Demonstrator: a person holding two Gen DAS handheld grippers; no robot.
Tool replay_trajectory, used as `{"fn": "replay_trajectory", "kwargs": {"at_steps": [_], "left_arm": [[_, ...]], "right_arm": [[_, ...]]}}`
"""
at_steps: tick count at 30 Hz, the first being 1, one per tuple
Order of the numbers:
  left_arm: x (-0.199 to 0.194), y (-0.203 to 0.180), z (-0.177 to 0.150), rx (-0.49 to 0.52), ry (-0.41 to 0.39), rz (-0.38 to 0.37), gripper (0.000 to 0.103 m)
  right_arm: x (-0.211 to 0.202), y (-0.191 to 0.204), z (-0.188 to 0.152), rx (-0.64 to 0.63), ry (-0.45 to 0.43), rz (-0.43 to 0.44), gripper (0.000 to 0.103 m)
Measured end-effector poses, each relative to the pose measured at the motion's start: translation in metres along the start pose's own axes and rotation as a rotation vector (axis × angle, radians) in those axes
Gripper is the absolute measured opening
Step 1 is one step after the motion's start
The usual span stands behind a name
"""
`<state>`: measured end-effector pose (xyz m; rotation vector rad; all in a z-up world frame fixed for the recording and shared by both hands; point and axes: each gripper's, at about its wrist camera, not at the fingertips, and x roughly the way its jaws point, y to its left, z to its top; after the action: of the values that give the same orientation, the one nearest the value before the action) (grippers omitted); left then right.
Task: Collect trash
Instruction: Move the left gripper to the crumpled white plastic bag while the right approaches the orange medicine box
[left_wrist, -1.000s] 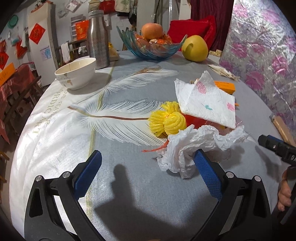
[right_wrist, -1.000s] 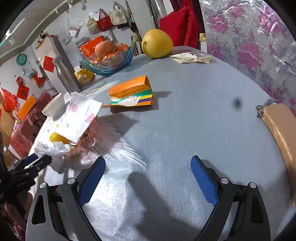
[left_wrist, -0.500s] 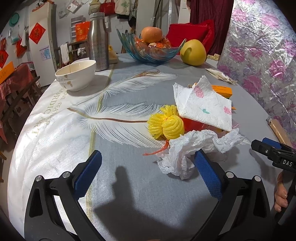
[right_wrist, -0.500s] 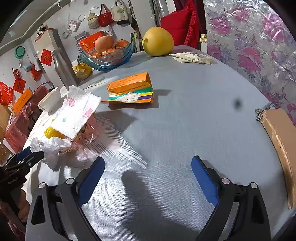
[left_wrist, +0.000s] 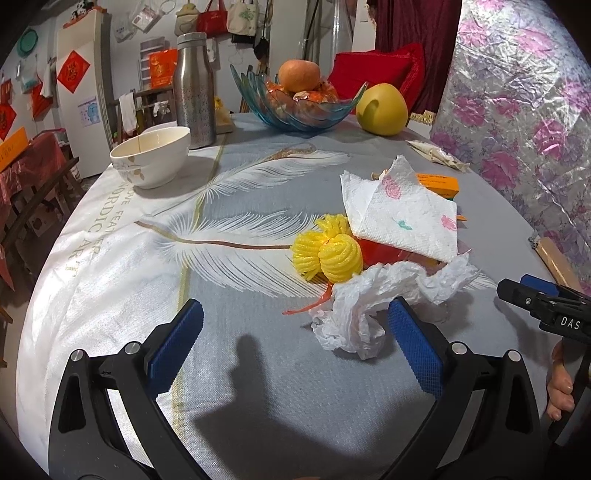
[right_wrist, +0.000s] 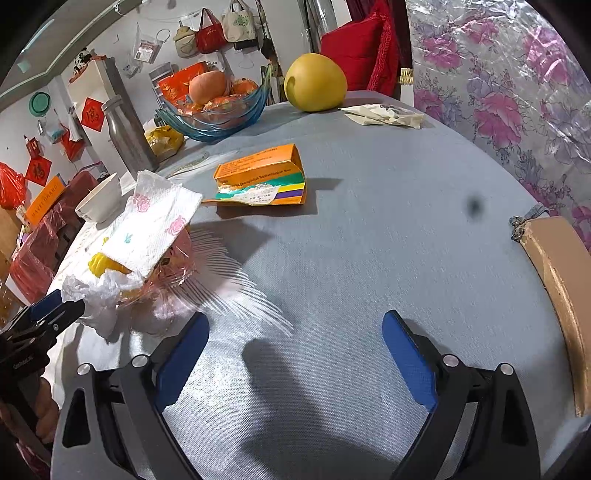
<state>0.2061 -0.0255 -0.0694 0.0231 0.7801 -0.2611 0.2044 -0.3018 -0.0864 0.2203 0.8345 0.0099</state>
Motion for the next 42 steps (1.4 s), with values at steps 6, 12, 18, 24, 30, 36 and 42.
{"fn": "replay_trajectory", "kwargs": {"at_steps": [6,12,18,24,30,36,42], "left_arm": [[-0.002,0.0,0.0,0.001,-0.01,-0.002,0.096],[-0.002,0.002,0.0,-0.009,-0.01,-0.002,0.096],[-0.005,0.032,0.001,-0.134,-0.019,0.022,0.096],[-0.027,0.079,-0.006,-0.238,-0.028,0.07,0.096],[-0.042,0.062,-0.011,-0.183,-0.023,-0.074,0.096],[-0.028,-0.002,-0.018,0.033,0.039,-0.193,0.096],[0.001,-0.01,-0.014,0.088,0.117,-0.055,0.096]], "right_arm": [[0.0,0.0,0.0,0.001,-0.001,0.001,0.093],[0.0,0.0,0.0,0.002,-0.001,0.002,0.093],[-0.001,0.001,0.001,0.005,-0.001,0.005,0.093],[-0.002,-0.002,0.0,0.026,-0.012,0.03,0.093],[-0.003,-0.005,0.0,0.035,-0.016,0.041,0.093],[-0.003,-0.005,0.0,0.032,-0.015,0.037,0.093],[-0.003,-0.005,0.0,0.031,-0.015,0.036,0.093]]}}
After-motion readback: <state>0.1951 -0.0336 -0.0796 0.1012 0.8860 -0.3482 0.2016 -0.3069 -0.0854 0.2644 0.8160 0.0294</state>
